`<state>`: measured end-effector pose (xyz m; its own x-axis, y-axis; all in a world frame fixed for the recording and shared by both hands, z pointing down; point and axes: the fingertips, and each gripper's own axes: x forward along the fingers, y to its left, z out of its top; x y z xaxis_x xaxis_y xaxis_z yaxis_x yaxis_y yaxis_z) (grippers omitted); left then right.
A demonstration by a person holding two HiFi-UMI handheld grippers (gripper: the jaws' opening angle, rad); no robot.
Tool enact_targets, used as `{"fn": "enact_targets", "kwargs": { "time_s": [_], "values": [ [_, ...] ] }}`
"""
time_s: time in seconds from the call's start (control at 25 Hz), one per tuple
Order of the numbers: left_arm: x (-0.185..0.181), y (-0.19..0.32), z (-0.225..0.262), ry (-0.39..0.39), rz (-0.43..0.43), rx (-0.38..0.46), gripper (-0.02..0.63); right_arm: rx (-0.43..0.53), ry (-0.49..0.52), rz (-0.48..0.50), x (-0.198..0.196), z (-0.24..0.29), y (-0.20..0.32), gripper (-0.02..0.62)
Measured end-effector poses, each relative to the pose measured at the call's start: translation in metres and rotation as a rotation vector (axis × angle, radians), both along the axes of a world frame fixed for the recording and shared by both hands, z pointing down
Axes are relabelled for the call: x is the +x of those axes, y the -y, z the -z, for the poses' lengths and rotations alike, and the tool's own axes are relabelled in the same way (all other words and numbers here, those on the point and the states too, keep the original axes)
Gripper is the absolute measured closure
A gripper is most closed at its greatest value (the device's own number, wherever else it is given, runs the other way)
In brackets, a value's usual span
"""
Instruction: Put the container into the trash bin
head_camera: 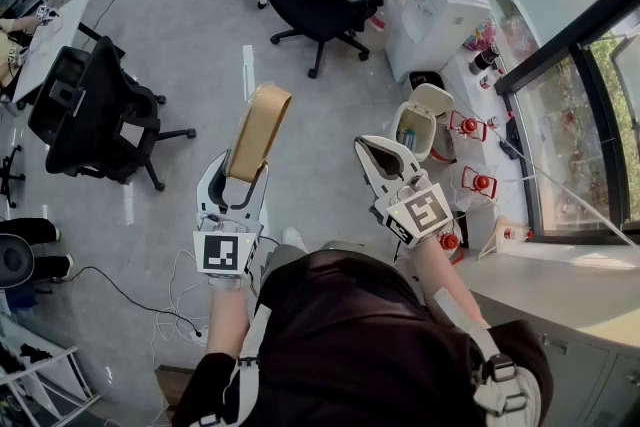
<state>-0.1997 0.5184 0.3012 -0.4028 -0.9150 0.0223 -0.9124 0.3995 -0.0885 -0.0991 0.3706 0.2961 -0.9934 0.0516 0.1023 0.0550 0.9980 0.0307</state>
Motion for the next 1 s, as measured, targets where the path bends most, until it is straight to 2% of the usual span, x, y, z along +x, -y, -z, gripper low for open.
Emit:
{"fn": "enact_targets", "kwargs": {
  "time_s": [0.32, 0.52, 0.68, 1.0],
  "values": [
    [-0.033, -0.013, -0.013, -0.018, -0.031, -0.002, 0.357, 0.007, -0.015, -0.024, -0.036, -0.007, -0.018, 0.581],
    [-0.06, -0.021, -0.024, -0.041, -0.065, 0.006, 0.357, -0.028, -0.011, -0.081, -0.057, -0.012, -0.022, 0.58],
    [-0.077, -0.025, -0.034, -0.061, -0.091, 0.007, 0.357, -0.013, -0.034, -0.124, -0.065, -0.023, -0.027, 0.58],
    [-0.1, 0.003, -0.048, -0.086, -0.137, -0.026, 0.357, -0.031, -0.075, -0.19, -0.076, -0.044, -0.007, 0.58]
  ]
}}
